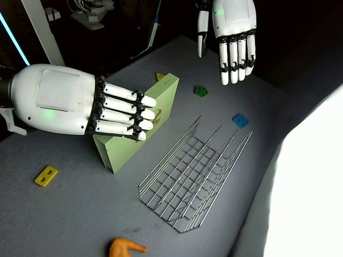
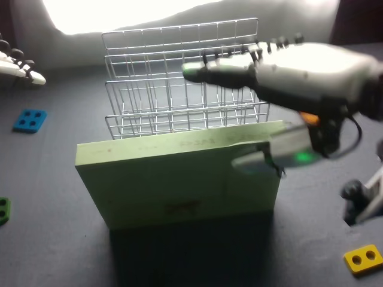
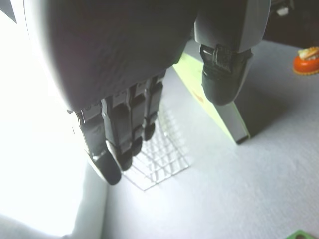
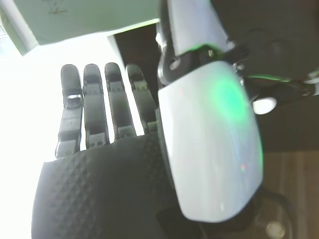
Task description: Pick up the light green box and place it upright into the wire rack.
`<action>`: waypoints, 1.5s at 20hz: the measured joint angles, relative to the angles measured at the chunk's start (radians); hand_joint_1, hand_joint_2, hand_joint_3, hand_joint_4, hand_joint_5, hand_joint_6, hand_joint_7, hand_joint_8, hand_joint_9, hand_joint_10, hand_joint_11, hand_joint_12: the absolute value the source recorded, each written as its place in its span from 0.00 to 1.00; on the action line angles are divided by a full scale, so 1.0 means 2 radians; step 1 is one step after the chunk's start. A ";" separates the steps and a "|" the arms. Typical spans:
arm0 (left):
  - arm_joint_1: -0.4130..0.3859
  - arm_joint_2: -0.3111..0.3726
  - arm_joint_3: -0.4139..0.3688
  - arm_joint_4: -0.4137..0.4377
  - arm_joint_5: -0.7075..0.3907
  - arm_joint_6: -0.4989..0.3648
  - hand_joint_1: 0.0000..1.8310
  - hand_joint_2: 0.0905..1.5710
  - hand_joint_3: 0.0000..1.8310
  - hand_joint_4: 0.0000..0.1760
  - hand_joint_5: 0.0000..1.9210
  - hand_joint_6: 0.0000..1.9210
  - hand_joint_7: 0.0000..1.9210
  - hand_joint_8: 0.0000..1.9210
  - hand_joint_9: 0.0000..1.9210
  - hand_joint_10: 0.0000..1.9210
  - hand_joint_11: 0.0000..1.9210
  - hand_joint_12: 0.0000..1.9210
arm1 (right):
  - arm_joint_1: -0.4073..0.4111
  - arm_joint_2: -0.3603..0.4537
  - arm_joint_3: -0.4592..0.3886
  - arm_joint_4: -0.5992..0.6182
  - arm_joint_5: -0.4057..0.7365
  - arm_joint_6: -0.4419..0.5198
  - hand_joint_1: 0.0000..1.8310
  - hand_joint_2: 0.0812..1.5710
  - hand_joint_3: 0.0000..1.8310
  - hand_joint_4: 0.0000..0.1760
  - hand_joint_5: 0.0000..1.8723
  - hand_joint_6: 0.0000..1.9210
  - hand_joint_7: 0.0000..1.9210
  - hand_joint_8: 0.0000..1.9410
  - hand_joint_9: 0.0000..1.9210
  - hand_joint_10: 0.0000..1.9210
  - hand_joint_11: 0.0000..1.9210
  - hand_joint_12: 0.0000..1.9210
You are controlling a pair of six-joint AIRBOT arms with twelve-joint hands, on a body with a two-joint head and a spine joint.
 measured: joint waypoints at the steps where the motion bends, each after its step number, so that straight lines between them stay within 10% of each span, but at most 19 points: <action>1: 0.000 -0.001 0.000 0.000 0.000 0.000 0.10 0.87 0.00 0.00 0.05 0.00 0.08 0.00 0.10 0.00 0.00 0.40 | 0.009 -0.005 0.006 0.008 -0.009 0.000 0.56 0.62 0.00 0.02 0.05 0.00 0.08 0.00 0.10 0.00 0.00 0.35; 30: 0.009 -0.001 -0.004 0.000 0.000 0.000 0.13 0.87 0.00 0.00 0.05 0.00 0.08 0.00 0.11 0.00 0.00 0.42 | -0.019 -0.115 0.088 -0.006 -0.057 -0.012 0.56 0.62 0.00 0.03 0.09 0.01 0.11 0.00 0.12 0.01 0.00 0.44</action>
